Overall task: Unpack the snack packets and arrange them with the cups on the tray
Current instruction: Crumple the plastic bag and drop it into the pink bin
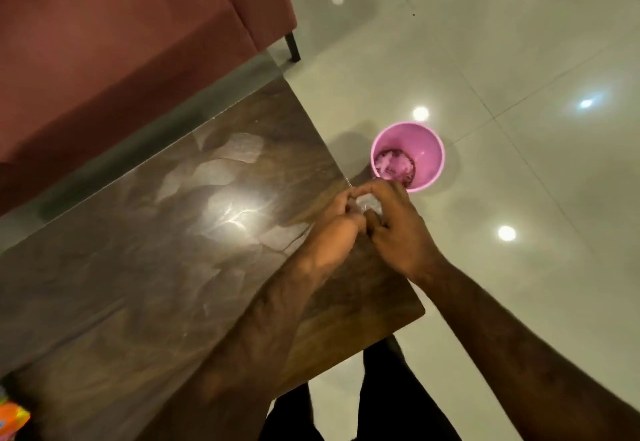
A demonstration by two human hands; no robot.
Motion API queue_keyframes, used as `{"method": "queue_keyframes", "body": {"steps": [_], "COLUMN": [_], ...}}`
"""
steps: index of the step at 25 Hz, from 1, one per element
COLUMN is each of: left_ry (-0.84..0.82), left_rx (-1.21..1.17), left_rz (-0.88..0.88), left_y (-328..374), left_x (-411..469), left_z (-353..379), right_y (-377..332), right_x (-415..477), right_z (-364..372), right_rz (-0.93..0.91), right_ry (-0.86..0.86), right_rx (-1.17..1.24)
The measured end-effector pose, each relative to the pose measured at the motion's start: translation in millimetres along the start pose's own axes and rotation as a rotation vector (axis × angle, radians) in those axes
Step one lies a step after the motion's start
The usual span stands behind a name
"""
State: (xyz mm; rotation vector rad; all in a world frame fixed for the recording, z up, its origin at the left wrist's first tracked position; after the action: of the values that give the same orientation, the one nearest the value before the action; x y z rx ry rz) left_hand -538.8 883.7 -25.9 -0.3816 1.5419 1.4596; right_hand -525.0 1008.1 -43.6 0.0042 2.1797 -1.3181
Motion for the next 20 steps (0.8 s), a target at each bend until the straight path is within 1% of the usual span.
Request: {"method": "queue_keyframes", "body": {"steps": [2, 5, 7, 9, 14, 16, 18, 20], "left_ry": [0.003, -0.018, -0.004, 0.009, 0.034, 0.042, 0.061, 0.072], "left_rx": [0.009, 0.068, 0.099, 0.151, 0.221, 0.246, 0.254, 0.278], "left_rz": [0.021, 0.033, 0.038, 0.02, -0.014, -0.013, 0.012, 0.049], "left_y": [8.0, 20.0, 22.4, 18.8, -7.6, -15.4, -19.3, -18.0], "left_x": [47.0, 119.4, 154.5, 186.1, 240.7, 250.9, 253.5, 247.3], "left_z": [14.0, 28.7, 30.9, 31.8, 24.0, 21.7, 18.8, 16.0], "right_y": [31.0, 83.9, 114.7, 145.3, 205.9, 220.1, 222.5, 213.9], "right_x": [23.3, 64.4, 90.5, 117.9, 167.7, 171.6, 167.2, 157.8], "right_z": [-22.9, -54.5, -68.7, -77.8, -79.5, -78.7, -74.7, -69.5], "right_rz": [0.024, 0.151, 0.224, 0.256, 0.35, 0.367, 0.347, 0.298], "right_ry": [0.056, 0.171, 0.228, 0.267, 0.223, 0.251, 0.258, 0.228], "right_rx": [-0.042, 0.007, 0.018, -0.001, -0.105, -0.113, -0.127, -0.173]}}
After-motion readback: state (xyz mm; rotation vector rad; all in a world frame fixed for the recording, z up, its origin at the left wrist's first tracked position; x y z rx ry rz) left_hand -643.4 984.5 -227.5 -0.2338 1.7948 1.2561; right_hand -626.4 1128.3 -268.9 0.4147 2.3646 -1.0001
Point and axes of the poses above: each hand's wrist, its own x-axis towards the middle knuckle, its own z-axis out of the palm, y = z × x, the point moved 3 cm from there along x, towards the middle knuckle, and after that the axes turned 13 degrees about -y, right-handed, at the moved point
